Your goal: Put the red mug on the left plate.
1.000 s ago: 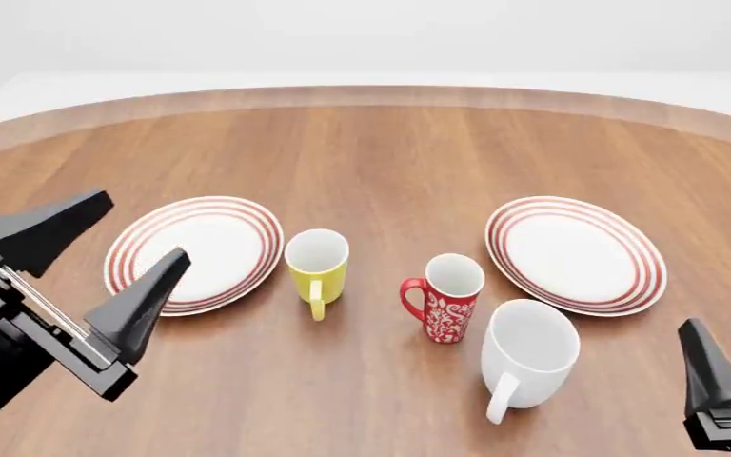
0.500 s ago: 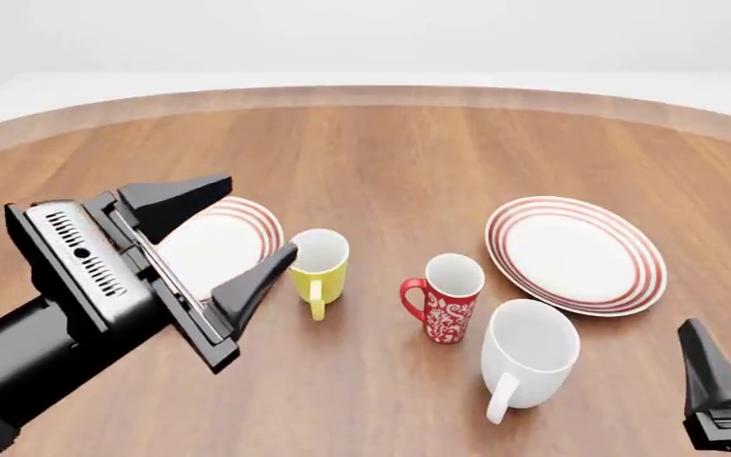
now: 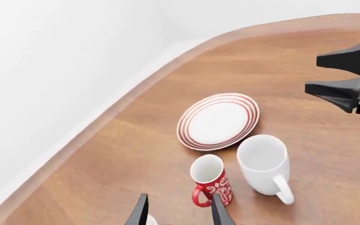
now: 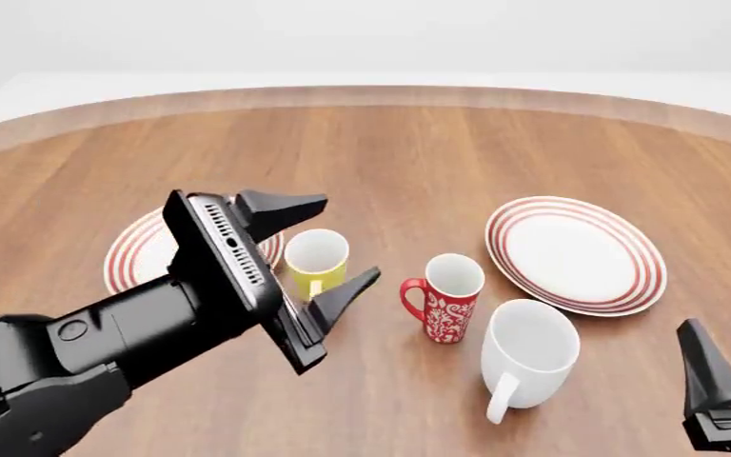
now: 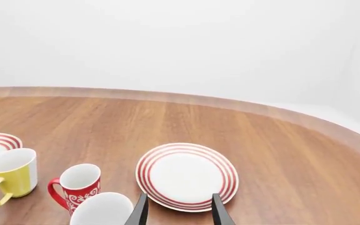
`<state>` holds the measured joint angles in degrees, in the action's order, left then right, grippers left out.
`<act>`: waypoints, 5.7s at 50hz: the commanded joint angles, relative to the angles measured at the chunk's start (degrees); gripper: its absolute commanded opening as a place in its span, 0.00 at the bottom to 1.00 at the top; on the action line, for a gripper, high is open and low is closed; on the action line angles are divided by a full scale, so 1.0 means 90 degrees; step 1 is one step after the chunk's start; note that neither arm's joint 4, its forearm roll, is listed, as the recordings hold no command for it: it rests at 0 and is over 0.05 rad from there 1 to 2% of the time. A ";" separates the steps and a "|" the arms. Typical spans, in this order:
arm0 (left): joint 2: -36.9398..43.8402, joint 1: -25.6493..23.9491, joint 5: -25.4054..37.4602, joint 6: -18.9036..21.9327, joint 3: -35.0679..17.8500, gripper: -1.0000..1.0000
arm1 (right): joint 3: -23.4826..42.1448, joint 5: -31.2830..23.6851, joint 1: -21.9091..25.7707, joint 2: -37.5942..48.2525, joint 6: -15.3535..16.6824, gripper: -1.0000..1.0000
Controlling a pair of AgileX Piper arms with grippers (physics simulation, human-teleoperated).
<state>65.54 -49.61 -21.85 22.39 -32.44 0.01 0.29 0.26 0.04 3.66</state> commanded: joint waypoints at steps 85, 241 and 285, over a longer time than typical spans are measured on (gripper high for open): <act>0.3697 0.0127 -0.0319 0.0571 -0.1305 1.00 | 0.0001 0.0037 0.0084 -0.0001 0.0024 1.00; 0.3375 0.0633 -0.0259 0.0214 -0.1652 0.00 | 0.0003 0.0128 0.0171 -0.0003 0.0136 1.00; 0.2341 0.1944 -0.0075 0.0231 -0.1504 0.00 | 0.0003 0.0106 0.0181 -0.0003 0.0172 1.00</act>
<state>88.18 -35.36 -22.21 24.26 -46.19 0.04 1.23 1.89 0.01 5.16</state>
